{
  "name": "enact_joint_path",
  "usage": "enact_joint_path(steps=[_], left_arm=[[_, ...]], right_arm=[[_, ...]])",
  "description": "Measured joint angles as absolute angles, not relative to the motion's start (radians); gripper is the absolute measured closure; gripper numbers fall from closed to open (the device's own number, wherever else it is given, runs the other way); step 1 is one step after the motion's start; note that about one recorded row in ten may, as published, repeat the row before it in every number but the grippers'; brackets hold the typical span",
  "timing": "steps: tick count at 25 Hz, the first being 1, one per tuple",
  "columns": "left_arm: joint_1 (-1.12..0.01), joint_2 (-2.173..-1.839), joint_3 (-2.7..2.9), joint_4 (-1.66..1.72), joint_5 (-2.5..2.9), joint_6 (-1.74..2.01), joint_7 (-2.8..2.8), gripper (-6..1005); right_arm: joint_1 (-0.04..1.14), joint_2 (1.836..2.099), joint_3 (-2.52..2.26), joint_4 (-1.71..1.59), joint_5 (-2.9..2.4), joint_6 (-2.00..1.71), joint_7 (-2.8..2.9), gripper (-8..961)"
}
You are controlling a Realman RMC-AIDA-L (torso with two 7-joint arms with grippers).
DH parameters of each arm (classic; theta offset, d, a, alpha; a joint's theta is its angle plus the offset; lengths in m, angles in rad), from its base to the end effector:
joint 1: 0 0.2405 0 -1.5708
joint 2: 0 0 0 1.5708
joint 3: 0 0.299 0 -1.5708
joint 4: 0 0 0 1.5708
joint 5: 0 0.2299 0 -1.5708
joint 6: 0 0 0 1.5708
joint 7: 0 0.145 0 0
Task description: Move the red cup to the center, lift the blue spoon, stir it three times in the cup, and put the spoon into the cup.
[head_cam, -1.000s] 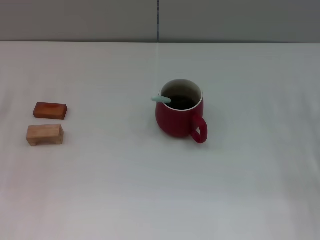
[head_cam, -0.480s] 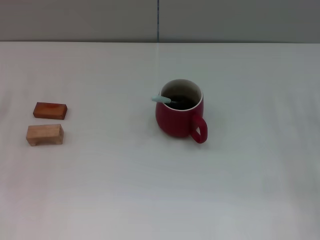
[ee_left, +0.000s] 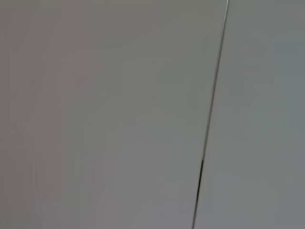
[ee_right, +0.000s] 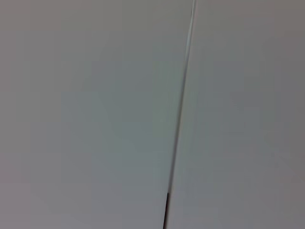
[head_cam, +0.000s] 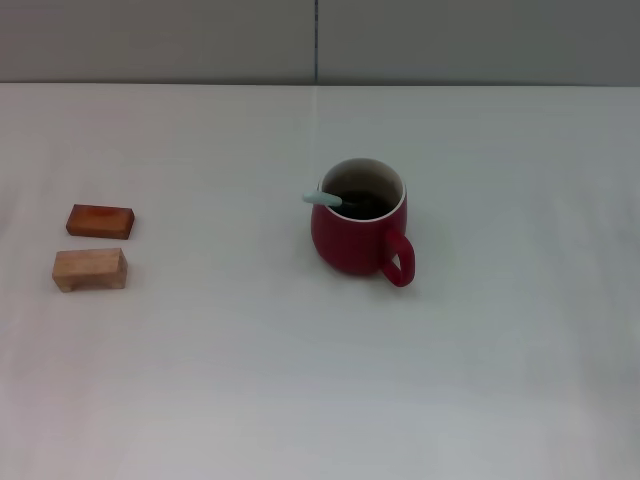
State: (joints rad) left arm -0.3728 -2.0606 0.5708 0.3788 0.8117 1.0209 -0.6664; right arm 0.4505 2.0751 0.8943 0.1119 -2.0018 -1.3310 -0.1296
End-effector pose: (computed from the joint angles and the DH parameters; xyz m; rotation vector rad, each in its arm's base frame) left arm -0.4376 0.3636 0.0809 -1.3228 -0.6822 -0.7574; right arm 0.3922 0.3549 0.0114 -1.2674 0.3380 0.5416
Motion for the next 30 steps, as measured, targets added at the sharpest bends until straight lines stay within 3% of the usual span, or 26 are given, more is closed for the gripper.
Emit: enact_joint_path(steps=[30], left_arm=[[-0.391,-2.063,0.573,0.355,0.812,1.069,-0.606,155]], right_arm=[[0.498,2.073,0.896,0.082,-2.002,-1.297,-0.130,294]])
